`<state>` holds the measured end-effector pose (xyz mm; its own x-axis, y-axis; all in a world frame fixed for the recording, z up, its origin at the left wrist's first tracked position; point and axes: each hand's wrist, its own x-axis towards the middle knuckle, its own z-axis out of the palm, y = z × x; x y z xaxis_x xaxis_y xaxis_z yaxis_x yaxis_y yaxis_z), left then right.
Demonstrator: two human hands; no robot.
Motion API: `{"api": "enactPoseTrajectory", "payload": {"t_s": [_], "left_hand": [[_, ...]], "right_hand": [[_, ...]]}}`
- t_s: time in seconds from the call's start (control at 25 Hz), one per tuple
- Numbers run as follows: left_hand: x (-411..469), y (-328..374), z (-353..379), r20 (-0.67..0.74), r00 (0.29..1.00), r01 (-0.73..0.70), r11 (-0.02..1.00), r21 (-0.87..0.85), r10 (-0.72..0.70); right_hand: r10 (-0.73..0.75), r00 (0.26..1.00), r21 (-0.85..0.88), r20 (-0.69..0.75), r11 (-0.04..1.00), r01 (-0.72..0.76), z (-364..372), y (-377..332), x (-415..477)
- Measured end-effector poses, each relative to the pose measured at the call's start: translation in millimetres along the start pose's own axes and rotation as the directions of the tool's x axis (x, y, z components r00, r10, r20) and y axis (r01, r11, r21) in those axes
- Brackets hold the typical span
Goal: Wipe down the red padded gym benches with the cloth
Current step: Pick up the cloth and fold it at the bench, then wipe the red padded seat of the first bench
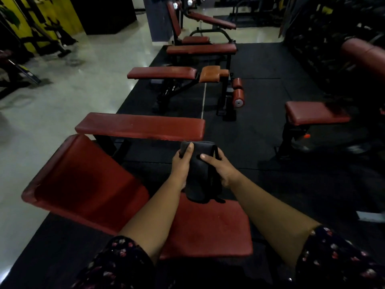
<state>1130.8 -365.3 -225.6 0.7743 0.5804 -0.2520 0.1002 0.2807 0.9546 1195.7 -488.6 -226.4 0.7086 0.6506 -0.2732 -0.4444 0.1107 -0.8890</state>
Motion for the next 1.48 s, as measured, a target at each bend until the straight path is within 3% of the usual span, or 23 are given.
{"api": "enactPoseTrajectory", "payload": {"t_s": [0.16, 0.28, 0.4, 0.48, 0.56, 0.64, 0.76, 0.88, 0.96, 1.04, 1.16, 1.24, 1.32, 1.4, 1.48], "left_hand": [[24.6, -15.3, -44.0, 0.006, 0.999, 0.049, 0.998, 0.044, -0.05], [50.4, -39.1, -69.2, 0.068, 0.998, -0.013, 0.95, 0.312, -0.009], [72.2, -74.8, -81.5, 0.257, 0.966, -0.129, 0.788, 0.601, -0.038], [77.6, -97.7, -79.5, 0.362, 0.926, -0.199, 0.685, 0.701, -0.102], [80.8, -117.7, -79.1, 0.399, 0.904, -0.21, 0.654, 0.727, -0.154], [88.5, -141.8, -78.4, 0.439, 0.884, -0.282, 0.565, 0.775, -0.161], [104.9, -188.9, -81.7, 0.58, 0.793, -0.521, 0.284, 0.805, -0.188], [124.6, -240.6, -84.1, 0.637, 0.731, -0.616, 0.164, 0.77, -0.243], [139.8, -277.7, -80.5, 0.629, 0.722, -0.622, 0.127, 0.773, -0.288], [153.8, -310.9, -75.8, 0.636, 0.703, -0.65, 0.075, 0.756, -0.317], [180.6, -352.9, -56.7, 0.686, 0.664, -0.714, 0.021, 0.7, -0.296], [200.0, -373.9, -43.3, 0.723, 0.639, -0.749, -0.002, 0.662, -0.263], [220.8, -398.2, -30.4, 0.757, 0.597, -0.789, -0.019, 0.615, -0.265], [238.3, -419.6, -22.1, 0.786, 0.547, -0.827, -0.043, 0.56, -0.288], [254.4, -440.0, -17.6, 0.814, 0.483, -0.869, -0.063, 0.491, -0.321]], "right_hand": [[0.13, 0.99, -0.169, 0.057, 0.978, -0.119, 40.0, 35.3, 21.5], [0.122, 0.983, -0.189, -0.139, 0.971, -0.147, 54.1, 62.0, 27.7], [0.106, 0.942, -0.196, -0.317, 0.965, -0.175, 47.3, 88.3, 18.3], [0.121, 0.897, -0.182, -0.426, 0.959, -0.216, 26.6, 101.8, 8.0], [0.153, 0.849, -0.103, -0.506, 0.966, -0.236, 1.4, 113.8, -4.7], [0.213, 0.793, 0.003, -0.571, 0.966, -0.257, -27.5, 133.7, -18.5], [0.388, 0.698, 0.186, -0.602, 0.918, -0.35, -70.2, 180.7, -35.6], [0.511, 0.538, 0.273, -0.67, 0.844, -0.462, -106.9, 238.3, -41.8], [0.489, 0.385, 0.222, -0.783, 0.797, -0.561, -131.6, 268.6, -35.3], [0.354, 0.316, 0.044, -0.881, 0.724, -0.689, -152.8, 286.8, -24.3], [0.109, 0.388, -0.262, -0.915, 0.571, -0.778, -185.1, 303.6, 5.2], [-0.038, 0.456, -0.416, -0.889, 0.483, -0.77, -204.6, 312.5, 32.5], [-0.12, 0.551, -0.557, -0.826, 0.329, -0.762, -226.0, 328.4, 59.0], [0.003, 0.68, -0.675, -0.733, 0.11, -0.729, -243.1, 351.7, 70.3], [0.157, 0.725, -0.738, -0.671, -0.045, -0.673, -252.4, 379.7, 64.9]]}}
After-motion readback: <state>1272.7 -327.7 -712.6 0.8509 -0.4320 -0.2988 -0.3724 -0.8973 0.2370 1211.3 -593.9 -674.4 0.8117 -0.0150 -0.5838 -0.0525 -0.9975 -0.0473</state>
